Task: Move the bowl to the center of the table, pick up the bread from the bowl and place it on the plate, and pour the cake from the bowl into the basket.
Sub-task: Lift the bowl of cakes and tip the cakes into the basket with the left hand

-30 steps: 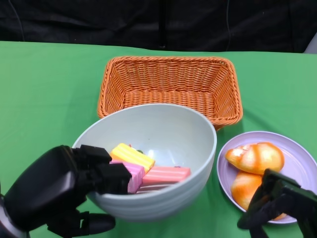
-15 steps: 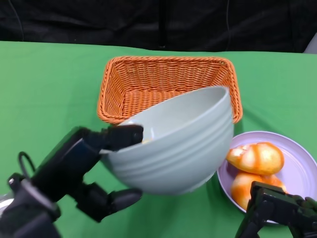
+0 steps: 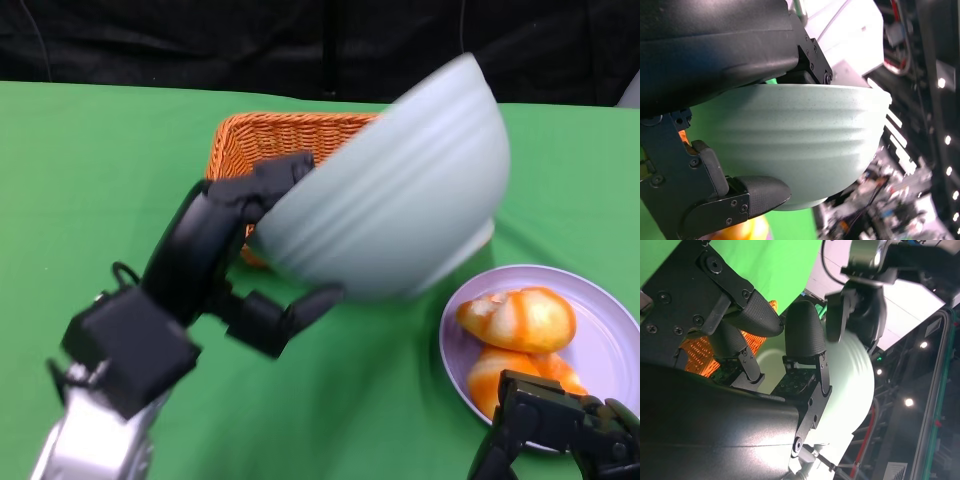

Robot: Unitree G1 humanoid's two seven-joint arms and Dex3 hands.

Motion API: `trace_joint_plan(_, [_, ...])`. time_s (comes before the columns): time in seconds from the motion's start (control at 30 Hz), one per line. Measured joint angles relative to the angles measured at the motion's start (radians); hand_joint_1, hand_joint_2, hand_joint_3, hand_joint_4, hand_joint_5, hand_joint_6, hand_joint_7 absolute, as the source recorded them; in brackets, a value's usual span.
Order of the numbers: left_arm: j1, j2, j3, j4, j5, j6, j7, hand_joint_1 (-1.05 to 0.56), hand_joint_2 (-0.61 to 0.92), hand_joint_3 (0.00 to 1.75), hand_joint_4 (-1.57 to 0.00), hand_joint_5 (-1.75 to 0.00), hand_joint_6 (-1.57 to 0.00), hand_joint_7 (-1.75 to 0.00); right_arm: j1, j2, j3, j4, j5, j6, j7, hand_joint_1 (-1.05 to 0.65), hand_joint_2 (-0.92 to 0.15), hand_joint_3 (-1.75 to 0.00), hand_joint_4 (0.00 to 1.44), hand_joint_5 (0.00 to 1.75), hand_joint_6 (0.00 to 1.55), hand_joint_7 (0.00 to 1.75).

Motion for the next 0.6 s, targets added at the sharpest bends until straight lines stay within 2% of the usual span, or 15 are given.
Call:
trace_joint_plan(0.17, [-0.064, -0.123, 0.043, 0.084, -0.058, 0.08, 0.041, -0.2, 0.21, 1.74, -1.07, -1.75, -0.88, -1.74, -0.004, -0.002, 0.0, 0.011, 0.004, 0.0, 0.002, -0.17, -0.16, -1.75, 0.91, 1.75, 0.81, 1.49])
trace_joint_plan(0.4, [-0.141, -0.232, 0.117, 0.17, -0.172, 0.219, 0.053, -0.18, 0.22, 1.72, -1.07, -1.75, -0.88, -1.75, -0.006, -0.009, -0.004, 0.018, 0.012, 0.0, 0.005, -0.18, -0.15, -1.75, 0.92, 1.75, 0.82, 1.5])
trace_joint_plan(0.6, [-0.227, -0.296, 0.194, 0.268, -0.262, 0.338, 0.082, -0.15, 0.29, 1.69, -1.07, -1.75, -0.87, -1.75, -0.006, -0.012, -0.005, 0.023, 0.015, 0.0, 0.007, -0.17, -0.16, -1.75, 0.92, 1.75, 0.82, 1.49])
